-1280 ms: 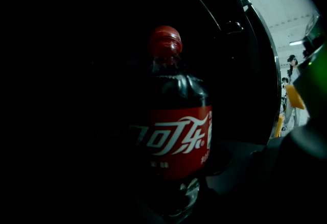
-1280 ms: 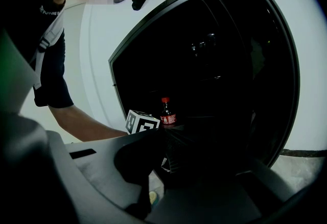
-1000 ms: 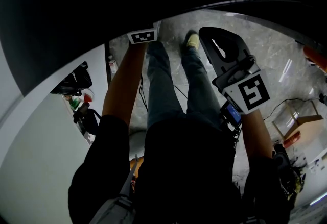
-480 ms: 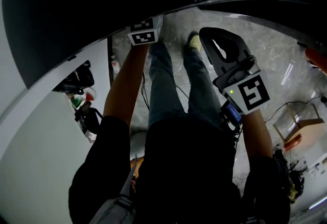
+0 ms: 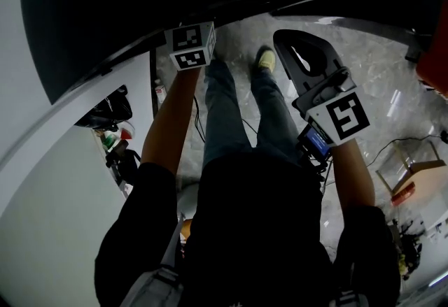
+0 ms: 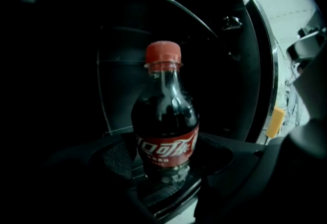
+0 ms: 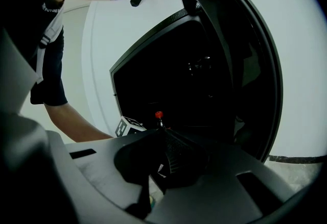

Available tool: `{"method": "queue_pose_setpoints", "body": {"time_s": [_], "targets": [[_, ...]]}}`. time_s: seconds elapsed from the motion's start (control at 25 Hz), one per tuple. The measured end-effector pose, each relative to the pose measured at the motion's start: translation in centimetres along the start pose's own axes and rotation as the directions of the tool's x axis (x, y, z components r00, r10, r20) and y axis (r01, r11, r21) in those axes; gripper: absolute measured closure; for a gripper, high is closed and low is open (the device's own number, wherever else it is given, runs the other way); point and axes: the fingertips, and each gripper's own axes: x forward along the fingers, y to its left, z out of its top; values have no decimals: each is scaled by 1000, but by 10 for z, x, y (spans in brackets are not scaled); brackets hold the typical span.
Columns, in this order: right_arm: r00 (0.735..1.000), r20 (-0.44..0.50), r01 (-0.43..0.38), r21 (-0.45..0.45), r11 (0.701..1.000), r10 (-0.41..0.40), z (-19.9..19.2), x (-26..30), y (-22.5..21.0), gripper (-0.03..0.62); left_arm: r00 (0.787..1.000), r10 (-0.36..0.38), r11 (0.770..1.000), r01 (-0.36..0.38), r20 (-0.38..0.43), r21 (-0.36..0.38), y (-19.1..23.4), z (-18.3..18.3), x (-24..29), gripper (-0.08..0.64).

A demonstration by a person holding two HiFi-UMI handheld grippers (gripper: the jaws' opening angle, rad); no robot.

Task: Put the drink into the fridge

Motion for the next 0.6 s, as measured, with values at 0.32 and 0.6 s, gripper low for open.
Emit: {"method": "queue_pose_setpoints", "body": {"time_s": [0.32,0.6], "targets": [[1000,-25,-4,-15,1000,3,14,-18,-3,580,999,19,999,-20,-30,-47,-10,3,-26,227],[1000,-25,9,-40,999,-10,33,-23,-2,580,999,-4,998,1,-37,-64,-24,16,-51,222]]}}
